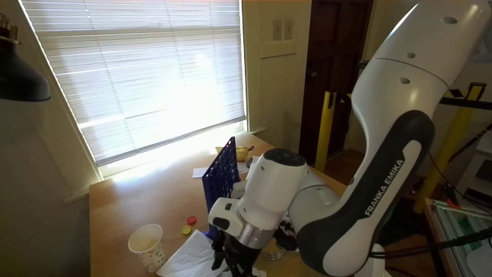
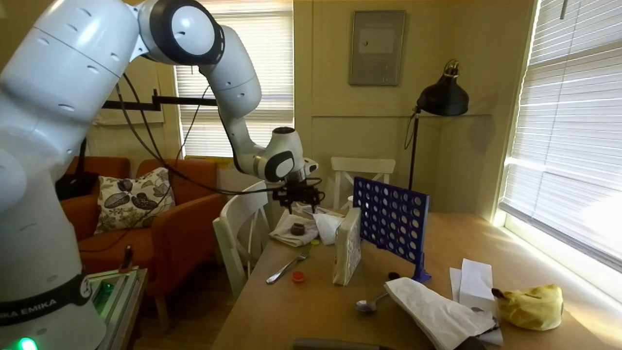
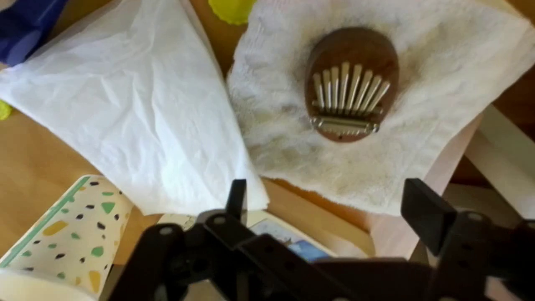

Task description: Put the brown object on top of the towel on the left.

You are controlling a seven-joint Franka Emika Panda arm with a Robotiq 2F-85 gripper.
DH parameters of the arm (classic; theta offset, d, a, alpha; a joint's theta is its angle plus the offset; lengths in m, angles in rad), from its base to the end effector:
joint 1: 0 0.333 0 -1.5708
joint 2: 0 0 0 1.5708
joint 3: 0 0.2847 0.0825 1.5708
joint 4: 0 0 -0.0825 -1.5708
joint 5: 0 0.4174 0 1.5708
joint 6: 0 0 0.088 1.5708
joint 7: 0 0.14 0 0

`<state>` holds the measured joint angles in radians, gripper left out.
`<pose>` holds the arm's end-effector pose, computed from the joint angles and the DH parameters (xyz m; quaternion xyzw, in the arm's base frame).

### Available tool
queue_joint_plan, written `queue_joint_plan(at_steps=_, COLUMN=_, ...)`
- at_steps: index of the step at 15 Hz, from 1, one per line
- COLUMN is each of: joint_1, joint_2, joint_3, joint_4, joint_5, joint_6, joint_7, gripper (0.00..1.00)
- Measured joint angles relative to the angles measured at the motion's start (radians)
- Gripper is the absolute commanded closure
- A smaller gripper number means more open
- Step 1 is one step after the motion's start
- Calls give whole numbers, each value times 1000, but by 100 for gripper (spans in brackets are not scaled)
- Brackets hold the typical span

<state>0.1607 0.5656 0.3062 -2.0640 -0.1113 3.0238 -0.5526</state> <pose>0.5650 0.2990 0.1276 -0.8450 -0.4881 -0.2131 0.0476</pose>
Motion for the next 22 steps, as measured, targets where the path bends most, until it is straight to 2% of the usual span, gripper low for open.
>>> queue_joint_plan(at_steps=2, joint_1=-78, joint_2=-46, joint_3=69, joint_4=11, joint_5=16, joint_6=-47, joint_7=35, gripper=0)
queue_joint_plan(at_steps=4, joint_1=-188, joint_2=-117, joint_3=173, joint_4=12, joint_5=91, joint_6=-123, joint_7=41, gripper=0)
queue_joint_plan(at_steps=8, joint_1=-467, joint_2=-263, joint_3=471, joint_4=14, joint_5=402, joint_6=-351, joint_7=-34, gripper=0)
queue_joint_plan(at_steps=10, joint_1=-548, joint_2=-340, joint_3=538, joint_4=14, joint_5=527, joint_6=-491, joint_7=-34, gripper=0)
queue_joint_plan(at_steps=11, joint_1=-556, joint_2=-384, joint_3=525, joint_4=12, joint_5=585, joint_6=-568, joint_7=-30, gripper=0)
queue_joint_plan(at_steps=12, joint_1=-541, joint_2=-432, joint_3=484, joint_4=6, joint_5=630, joint_6=-646, joint_7=-23, gripper=0)
queue_joint_plan(at_steps=15, joint_1=-440, joint_2=-571, joint_3=287, joint_4=-39, joint_5=680, joint_6=-860, joint_7=34, gripper=0)
queue_joint_plan(at_steps=17, joint_1=-345, joint_2=-600, joint_3=175, joint_4=-49, joint_5=680, joint_6=-876, joint_7=34, gripper=0)
queue_joint_plan(at_steps=19, joint_1=-309, joint_2=-588, joint_3=151, joint_4=-49, joint_5=680, joint_6=-869, joint_7=34, gripper=0)
queue_joint_plan(at_steps=22, joint_1=-301, joint_2=-578, joint_3=151, joint_4=-49, joint_5=680, joint_6=-864, joint_7=34, gripper=0)
